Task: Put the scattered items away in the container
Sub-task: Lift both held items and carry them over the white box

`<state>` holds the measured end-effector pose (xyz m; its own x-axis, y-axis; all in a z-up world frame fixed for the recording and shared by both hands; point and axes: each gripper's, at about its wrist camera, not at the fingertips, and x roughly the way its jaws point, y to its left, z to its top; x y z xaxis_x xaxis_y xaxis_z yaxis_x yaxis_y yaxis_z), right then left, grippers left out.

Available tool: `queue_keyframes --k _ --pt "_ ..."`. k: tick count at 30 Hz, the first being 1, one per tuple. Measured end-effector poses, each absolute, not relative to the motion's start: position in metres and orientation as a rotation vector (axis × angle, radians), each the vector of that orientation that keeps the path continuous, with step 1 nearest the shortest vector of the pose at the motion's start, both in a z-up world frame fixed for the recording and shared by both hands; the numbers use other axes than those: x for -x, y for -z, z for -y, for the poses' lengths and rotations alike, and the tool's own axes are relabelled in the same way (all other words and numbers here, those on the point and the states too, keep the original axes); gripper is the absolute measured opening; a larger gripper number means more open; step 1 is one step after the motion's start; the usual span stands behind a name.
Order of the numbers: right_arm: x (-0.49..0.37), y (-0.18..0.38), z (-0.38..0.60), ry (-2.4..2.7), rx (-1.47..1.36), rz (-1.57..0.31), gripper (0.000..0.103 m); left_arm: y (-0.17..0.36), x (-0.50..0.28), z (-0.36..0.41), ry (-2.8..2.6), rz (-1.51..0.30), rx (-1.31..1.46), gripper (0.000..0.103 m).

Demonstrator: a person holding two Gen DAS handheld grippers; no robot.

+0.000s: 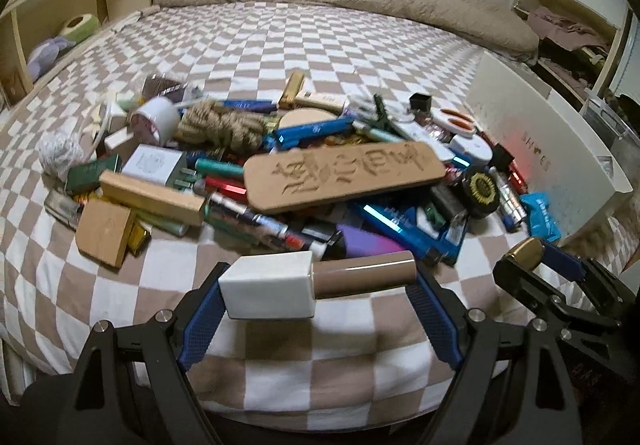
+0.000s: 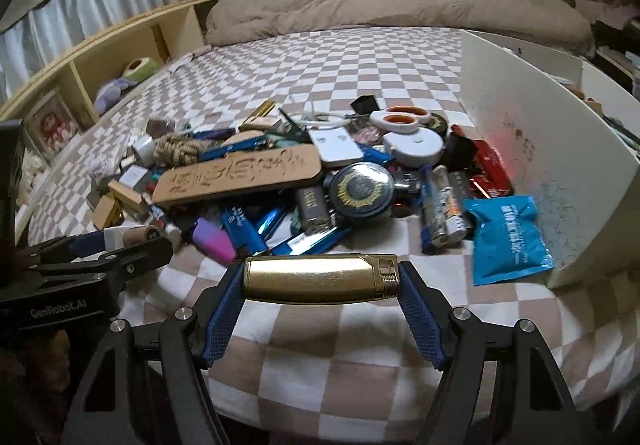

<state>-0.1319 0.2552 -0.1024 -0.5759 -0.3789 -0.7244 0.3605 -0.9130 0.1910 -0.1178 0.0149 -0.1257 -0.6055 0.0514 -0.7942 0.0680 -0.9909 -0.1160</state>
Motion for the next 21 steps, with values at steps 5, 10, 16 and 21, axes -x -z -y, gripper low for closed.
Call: queue_keyframes --k 5,10,16,21 --pt "0.134 0.092 -0.271 2.465 -1.132 0.113 0.075 0.112 0.117 -0.025 2.83 -0.2 -1.364 0.087" --pt "0.134 0.075 -0.286 2.483 -1.081 0.135 0.075 0.1 0.12 -0.035 2.857 -0.185 -1.331 0.087" --pt "0.137 0.049 -0.308 2.534 -0.977 0.141 0.075 0.084 0.125 -0.053 2.913 -0.187 -1.288 0.087" --pt "0.142 0.033 -0.337 2.599 -0.928 0.168 0.075 0.071 0.133 -0.069 2.967 -0.182 -1.257 0.087"
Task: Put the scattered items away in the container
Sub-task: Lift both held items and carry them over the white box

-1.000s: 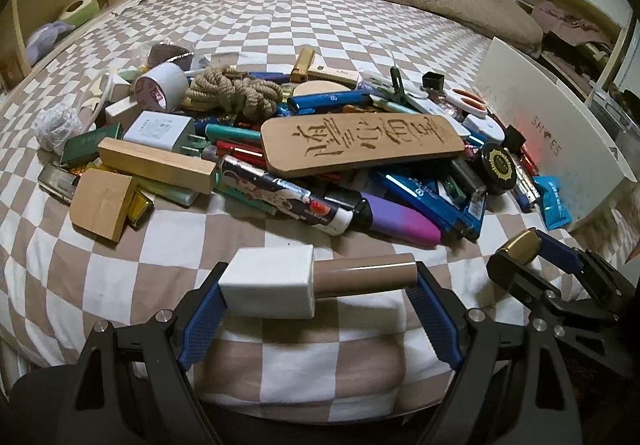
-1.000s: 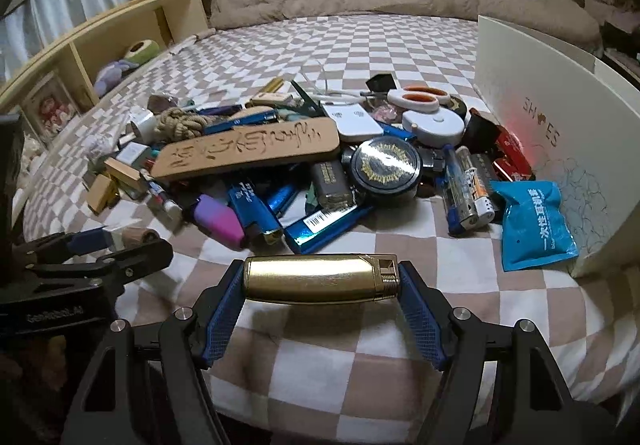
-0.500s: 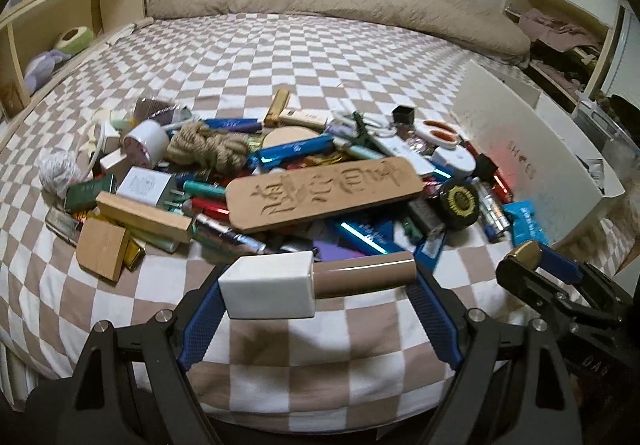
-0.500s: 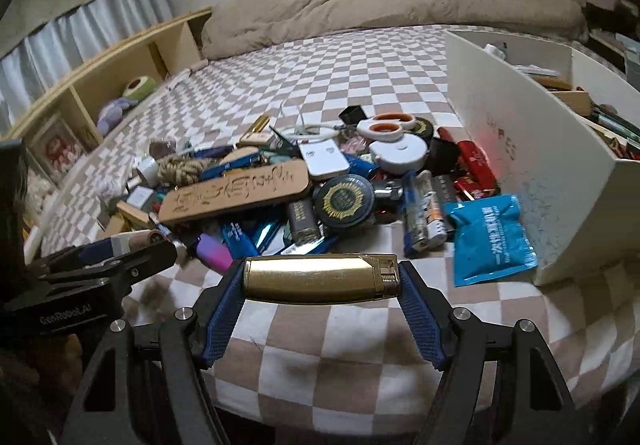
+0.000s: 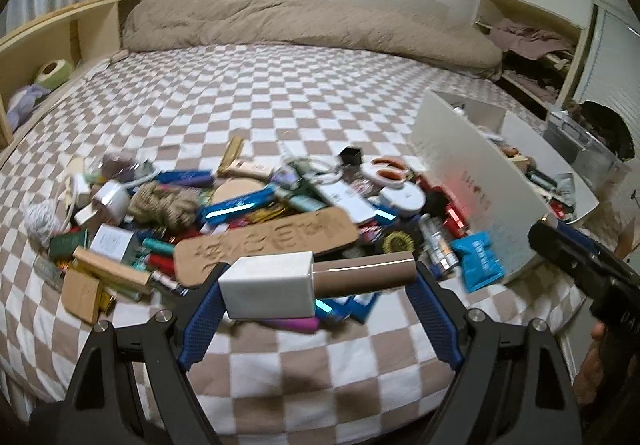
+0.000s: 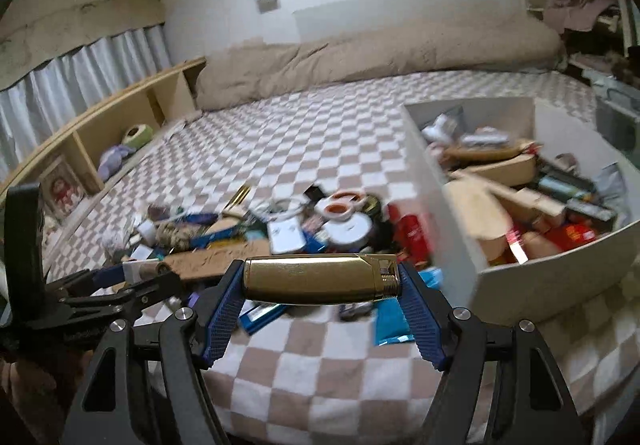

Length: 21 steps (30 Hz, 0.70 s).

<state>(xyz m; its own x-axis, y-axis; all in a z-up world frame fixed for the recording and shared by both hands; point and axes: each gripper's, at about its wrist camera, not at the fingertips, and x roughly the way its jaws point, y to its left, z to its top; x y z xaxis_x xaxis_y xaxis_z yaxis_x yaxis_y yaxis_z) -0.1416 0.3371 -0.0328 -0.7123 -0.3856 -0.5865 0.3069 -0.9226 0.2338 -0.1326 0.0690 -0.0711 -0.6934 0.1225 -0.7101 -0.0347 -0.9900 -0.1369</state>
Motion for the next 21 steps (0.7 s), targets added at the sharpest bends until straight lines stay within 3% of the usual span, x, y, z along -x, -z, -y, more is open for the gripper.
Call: queue_keyframes --k 14,21 --pt "0.184 0.008 -0.429 2.769 -0.961 0.225 0.075 0.041 0.156 -0.116 -2.735 0.151 1.048 0.087" --pt "0.202 0.026 -0.445 2.771 -1.112 0.141 0.075 0.036 0.165 -0.141 -2.691 0.11 1.021 0.087"
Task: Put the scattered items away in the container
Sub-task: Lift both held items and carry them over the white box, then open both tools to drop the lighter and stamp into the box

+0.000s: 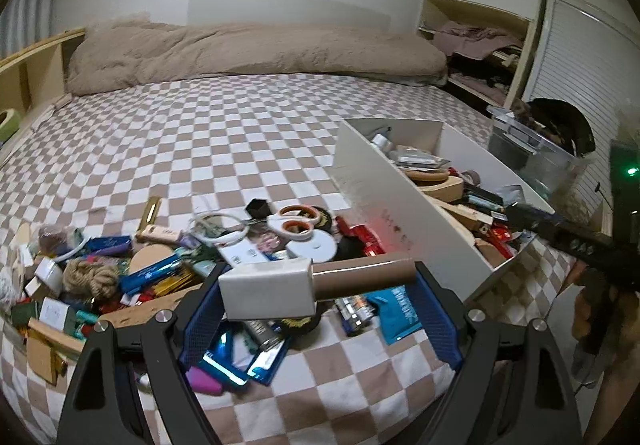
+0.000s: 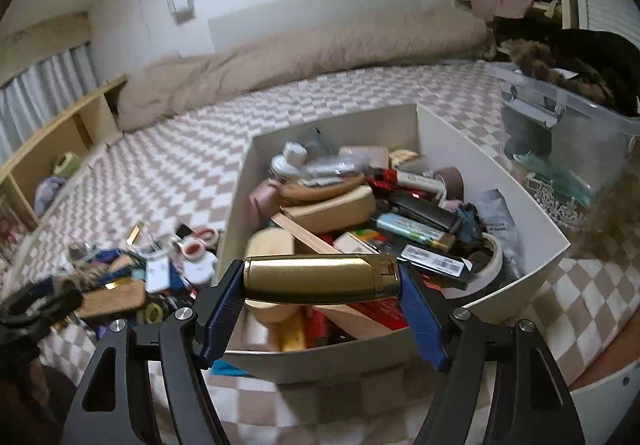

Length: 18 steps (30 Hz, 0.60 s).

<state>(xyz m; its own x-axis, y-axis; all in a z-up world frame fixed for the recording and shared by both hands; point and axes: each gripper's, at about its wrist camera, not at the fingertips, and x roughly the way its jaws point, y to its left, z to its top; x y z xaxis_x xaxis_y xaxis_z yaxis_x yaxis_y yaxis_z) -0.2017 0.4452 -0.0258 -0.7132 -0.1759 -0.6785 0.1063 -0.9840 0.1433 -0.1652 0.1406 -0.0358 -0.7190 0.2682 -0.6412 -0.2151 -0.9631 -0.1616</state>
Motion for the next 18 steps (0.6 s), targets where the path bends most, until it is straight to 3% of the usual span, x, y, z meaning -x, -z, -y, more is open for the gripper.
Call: queue_keyframes --k 18 --pt "0.2 0.037 -0.433 2.711 -1.164 -0.053 0.075 0.025 0.206 -0.212 -2.56 0.072 0.964 0.087"
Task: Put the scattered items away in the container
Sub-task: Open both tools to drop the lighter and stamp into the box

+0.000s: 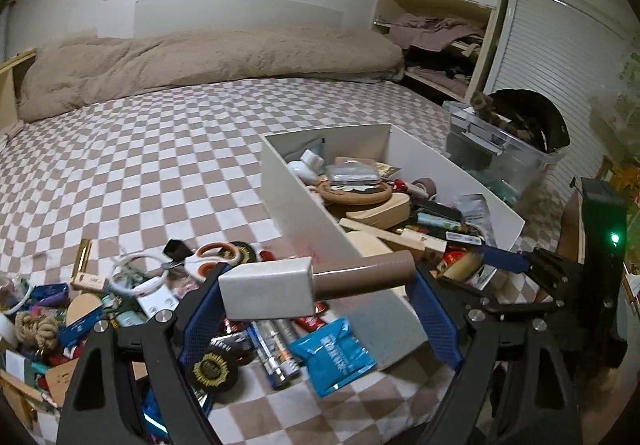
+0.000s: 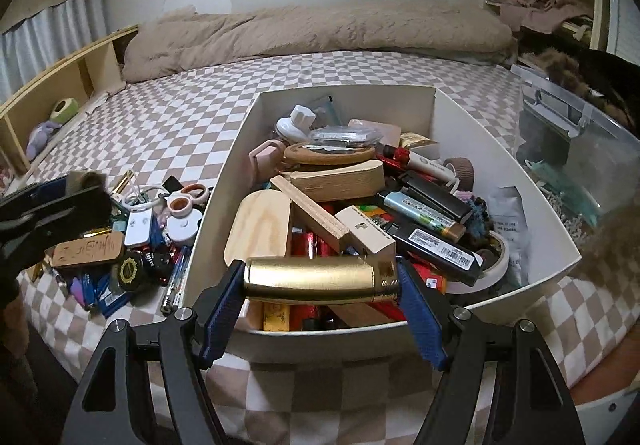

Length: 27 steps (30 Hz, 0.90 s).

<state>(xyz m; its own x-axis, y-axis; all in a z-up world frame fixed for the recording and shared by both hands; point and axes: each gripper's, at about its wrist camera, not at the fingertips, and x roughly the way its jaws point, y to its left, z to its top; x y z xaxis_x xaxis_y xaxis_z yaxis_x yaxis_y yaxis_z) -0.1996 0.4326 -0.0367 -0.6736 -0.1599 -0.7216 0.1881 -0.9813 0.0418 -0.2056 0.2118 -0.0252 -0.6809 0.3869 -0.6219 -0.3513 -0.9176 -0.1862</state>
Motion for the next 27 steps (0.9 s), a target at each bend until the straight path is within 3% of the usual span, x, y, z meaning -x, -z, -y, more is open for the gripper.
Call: queue_keyframes --k 27 --pt "0.187 0.042 -0.451 2.687 -0.937 0.153 0.08 0.018 0.323 -0.326 -2.278 -0.051 1.129 0.087"
